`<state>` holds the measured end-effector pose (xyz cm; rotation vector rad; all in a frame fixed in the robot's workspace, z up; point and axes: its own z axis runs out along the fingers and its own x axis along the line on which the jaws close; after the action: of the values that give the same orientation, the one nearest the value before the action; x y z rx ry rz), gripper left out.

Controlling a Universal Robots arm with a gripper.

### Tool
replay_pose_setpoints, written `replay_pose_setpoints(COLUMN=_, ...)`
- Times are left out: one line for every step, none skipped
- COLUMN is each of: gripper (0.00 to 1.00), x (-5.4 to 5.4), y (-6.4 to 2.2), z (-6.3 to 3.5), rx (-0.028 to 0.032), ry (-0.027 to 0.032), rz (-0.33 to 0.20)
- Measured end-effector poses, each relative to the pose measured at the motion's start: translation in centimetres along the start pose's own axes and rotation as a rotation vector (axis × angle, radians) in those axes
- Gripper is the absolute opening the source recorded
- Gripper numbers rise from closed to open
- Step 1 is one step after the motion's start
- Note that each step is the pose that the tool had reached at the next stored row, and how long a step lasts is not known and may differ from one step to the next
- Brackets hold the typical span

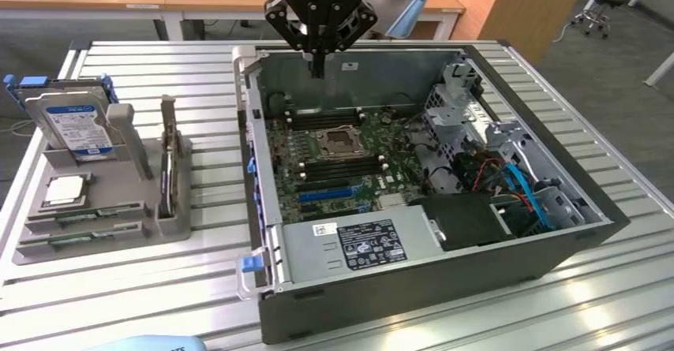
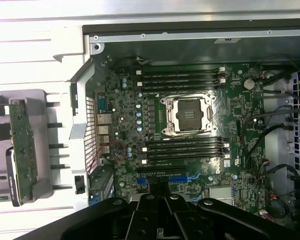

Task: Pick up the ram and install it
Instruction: 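Reach for the ram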

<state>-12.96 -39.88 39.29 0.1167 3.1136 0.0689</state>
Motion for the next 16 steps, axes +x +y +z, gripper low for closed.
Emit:
replay_pose_setpoints(gripper=0.1, x=0.1, y=-0.01, z=0.0, rx=0.0001, ry=0.0, rz=0.0)
replay_pose_setpoints(gripper=0.1, x=0.2, y=-0.02, z=0.01, rx=0.0001, ry=0.0, rz=0.0)
replay_pose_setpoints(gripper=0.1, x=0.4, y=-0.03, z=0.01, rx=0.0001, ry=0.0, rz=0.0)
replay_pose_setpoints(gripper=0.1, x=0.5, y=-0.04, z=0.01, rx=0.0001, ry=0.0, rz=0.0)
replay_pose_setpoints(gripper=0.1, x=0.6, y=-0.05, z=0.02, rx=0.0, ry=0.0, rz=0.0)
replay_pose_setpoints(gripper=0.1, x=0.8, y=-0.06, z=0.02, rx=0.0, ry=0.0, rz=0.0)
replay_pose_setpoints(gripper=0.1, x=0.9, y=-0.07, z=0.02, rx=0.0001, ry=0.0, rz=0.0)
replay_pose_setpoints(gripper=0.1, x=1.1, y=-0.08, z=0.02, rx=0.0001, ry=0.0001, rz=0.0)
replay_pose_setpoints(gripper=0.1, x=1.2, y=-0.09, z=0.03, rx=0.0001, ry=0.0, rz=0.0)
replay_pose_setpoints(gripper=0.1, x=1.3, y=-0.1, z=0.03, rx=0.0001, ry=0.0, rz=0.0)
replay_pose_setpoints(gripper=0.1, x=1.5, y=-0.12, z=0.03, rx=0.0, ry=0.0, rz=0.0)
replay_pose_setpoints(gripper=0.1, x=1.7, y=-0.13, z=0.03, rx=0.0, ry=0.0, rz=0.0)
replay_pose_setpoints(gripper=0.1, x=1.8, y=-0.14, z=0.03, rx=0.0, ry=0.0, rz=0.0)
replay_pose_setpoints(gripper=0.1, x=2.0, y=-0.15, z=0.03, rx=0.0, ry=0.0, rz=0.0)
replay_pose_setpoints(gripper=0.1, x=2.1, y=-0.16, z=0.03, rx=0.0, ry=0.0, rz=0.0)
replay_pose_setpoints(gripper=0.1, x=2.3, y=-0.18, z=0.03, rx=0.0, ry=0.0, rz=0.0)
